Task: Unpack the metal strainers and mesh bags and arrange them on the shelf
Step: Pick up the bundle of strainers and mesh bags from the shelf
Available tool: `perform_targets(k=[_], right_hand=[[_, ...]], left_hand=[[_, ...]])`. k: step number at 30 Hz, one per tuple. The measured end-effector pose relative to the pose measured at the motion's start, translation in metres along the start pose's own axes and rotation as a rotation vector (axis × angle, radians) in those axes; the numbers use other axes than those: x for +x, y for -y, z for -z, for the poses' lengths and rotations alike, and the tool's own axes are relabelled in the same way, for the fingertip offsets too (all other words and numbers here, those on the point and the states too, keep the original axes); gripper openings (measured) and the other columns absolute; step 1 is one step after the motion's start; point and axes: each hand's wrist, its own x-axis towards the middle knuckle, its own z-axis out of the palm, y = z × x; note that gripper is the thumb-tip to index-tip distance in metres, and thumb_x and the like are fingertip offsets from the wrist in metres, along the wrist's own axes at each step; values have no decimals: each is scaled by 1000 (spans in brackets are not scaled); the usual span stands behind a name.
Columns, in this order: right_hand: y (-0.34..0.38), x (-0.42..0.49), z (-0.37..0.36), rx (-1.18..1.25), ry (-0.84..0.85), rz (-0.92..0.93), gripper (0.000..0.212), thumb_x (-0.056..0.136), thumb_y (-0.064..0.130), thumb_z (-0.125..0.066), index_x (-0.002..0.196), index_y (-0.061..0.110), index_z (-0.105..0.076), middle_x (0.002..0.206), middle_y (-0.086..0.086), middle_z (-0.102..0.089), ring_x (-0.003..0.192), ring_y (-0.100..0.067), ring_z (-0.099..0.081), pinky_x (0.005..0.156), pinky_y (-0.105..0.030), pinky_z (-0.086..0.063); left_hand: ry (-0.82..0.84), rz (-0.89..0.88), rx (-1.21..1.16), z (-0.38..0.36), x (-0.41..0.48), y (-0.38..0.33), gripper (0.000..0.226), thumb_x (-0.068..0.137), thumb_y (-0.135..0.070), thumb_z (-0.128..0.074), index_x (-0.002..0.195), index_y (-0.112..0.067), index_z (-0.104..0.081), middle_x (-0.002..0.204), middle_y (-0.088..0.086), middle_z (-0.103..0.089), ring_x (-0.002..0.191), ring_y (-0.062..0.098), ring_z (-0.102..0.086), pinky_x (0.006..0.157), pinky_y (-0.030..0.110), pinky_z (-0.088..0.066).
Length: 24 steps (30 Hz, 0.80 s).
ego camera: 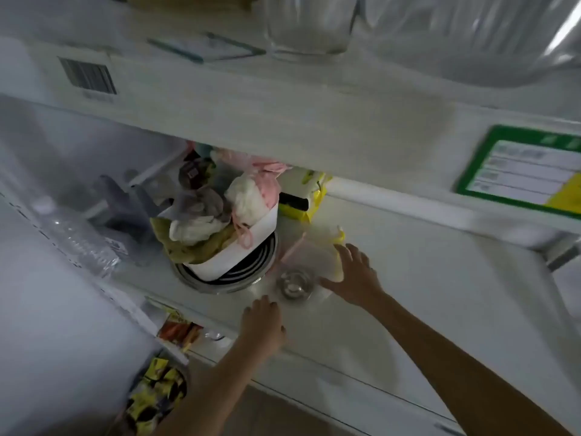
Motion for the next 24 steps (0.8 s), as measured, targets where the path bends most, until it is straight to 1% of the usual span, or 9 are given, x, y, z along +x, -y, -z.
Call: perform_targets(k=[3,6,8,10,13,16,18,22,24], right_hand=[[23,33,-15,39,81,-84,129,51,81,-68,151,42,3,163,4,16,149,-37,11,110,-71,-7],[36,58,-34,-9,155,-106,140,35,91,-61,147,49,12,163,2,20,148,-39,15,107,-76,-4],[34,66,-45,-62,200,-123,140,31,95,-56,148,47,5,164,-5,10,148,-43,7,110,-73,-11],[35,69,-45,-82,208,-120,135,30,95,-55,148,45,-12,161,-9,-11,146,-42,-9,110,-66,-20],[36,65,-41,-65,211,-127,118,41,85,-66,144,43,-26,152,-6,-26,140,-38,-22,108,-62,-28],[31,58,-46,-8,162,-187,115,36,85,-66,139,43,-32,139,-4,-32,130,-38,-32,101,-59,-38],[27,52,-49,19,166,-189,106,45,80,-69,138,41,-35,135,-4,-34,125,-37,-34,99,-55,-41],[20,45,-44,65,197,-138,104,42,85,-51,127,25,-48,126,-12,-48,114,-36,-47,93,-43,-41],[17,41,-41,199,191,-140,84,54,75,-65,116,18,-53,114,-14,-57,102,-34,-57,83,-39,-46]], left_hand=[[16,108,-216,-12,17,2,51,96,-31,-47,138,-2,-38,146,17,-34,129,30,-38,101,37,-40],[-5,181,-391,-20,36,-1,63,94,-31,-50,145,-2,-28,153,24,-22,139,35,-25,110,37,-31],[108,146,-692,-19,44,-3,63,87,-29,-58,141,-4,-36,149,18,-35,136,34,-28,108,36,-26],[213,148,-1077,-25,57,-9,39,77,-19,-69,111,-10,-53,113,-16,-61,121,30,-42,93,30,-33],[63,464,-1394,-21,67,-19,15,76,-15,-65,79,-13,-51,76,-6,-50,118,39,-53,82,28,-34],[55,577,-1651,-18,67,-29,54,63,-23,-69,114,-8,-54,115,13,-53,116,39,-54,96,45,-49],[69,610,-1730,-36,82,-28,75,45,-31,-73,115,-12,-53,129,17,-50,109,37,-58,93,50,-53],[41,644,-1697,-72,107,-28,69,42,-44,-77,105,-21,-59,124,17,-56,99,36,-65,88,51,-56],[-7,655,-1653,-49,90,-35,56,54,-37,-79,102,-18,-58,115,14,-48,99,38,-63,87,52,-56]])
